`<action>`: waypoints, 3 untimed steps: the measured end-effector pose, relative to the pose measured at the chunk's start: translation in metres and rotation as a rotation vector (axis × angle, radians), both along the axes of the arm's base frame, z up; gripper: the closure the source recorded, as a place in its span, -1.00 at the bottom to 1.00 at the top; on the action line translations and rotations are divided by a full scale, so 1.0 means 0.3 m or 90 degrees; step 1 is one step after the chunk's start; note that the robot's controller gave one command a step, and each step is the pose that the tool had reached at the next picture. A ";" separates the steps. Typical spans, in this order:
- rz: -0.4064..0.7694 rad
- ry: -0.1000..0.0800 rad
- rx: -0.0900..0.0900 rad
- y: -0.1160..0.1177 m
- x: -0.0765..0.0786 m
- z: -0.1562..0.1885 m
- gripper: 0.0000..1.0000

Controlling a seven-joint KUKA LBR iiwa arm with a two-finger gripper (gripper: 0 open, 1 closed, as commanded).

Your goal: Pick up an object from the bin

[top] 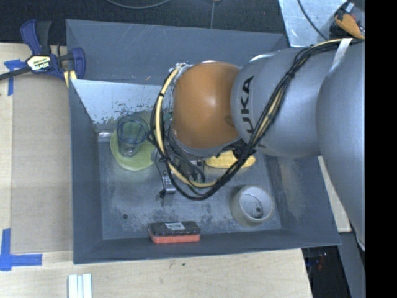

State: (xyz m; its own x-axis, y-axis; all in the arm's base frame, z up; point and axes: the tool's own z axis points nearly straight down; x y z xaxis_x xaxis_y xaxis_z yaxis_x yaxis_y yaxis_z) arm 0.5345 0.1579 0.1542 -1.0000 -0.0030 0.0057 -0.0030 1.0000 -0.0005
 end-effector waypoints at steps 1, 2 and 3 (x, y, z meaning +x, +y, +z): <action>-0.002 -0.006 0.001 -0.002 0.008 0.015 -1.00; 0.053 -0.002 0.000 0.038 0.097 -0.144 -1.00; 0.111 -0.014 0.003 0.110 0.273 -0.092 -1.00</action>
Offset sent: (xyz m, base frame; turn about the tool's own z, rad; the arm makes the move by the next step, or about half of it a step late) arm 0.0552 0.0262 -0.0842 -0.1180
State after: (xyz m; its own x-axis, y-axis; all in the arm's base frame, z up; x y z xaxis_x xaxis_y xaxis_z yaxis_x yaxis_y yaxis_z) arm 0.6163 0.1910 0.1266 -0.9842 -0.1765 -0.0161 -0.1765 0.9843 0.0018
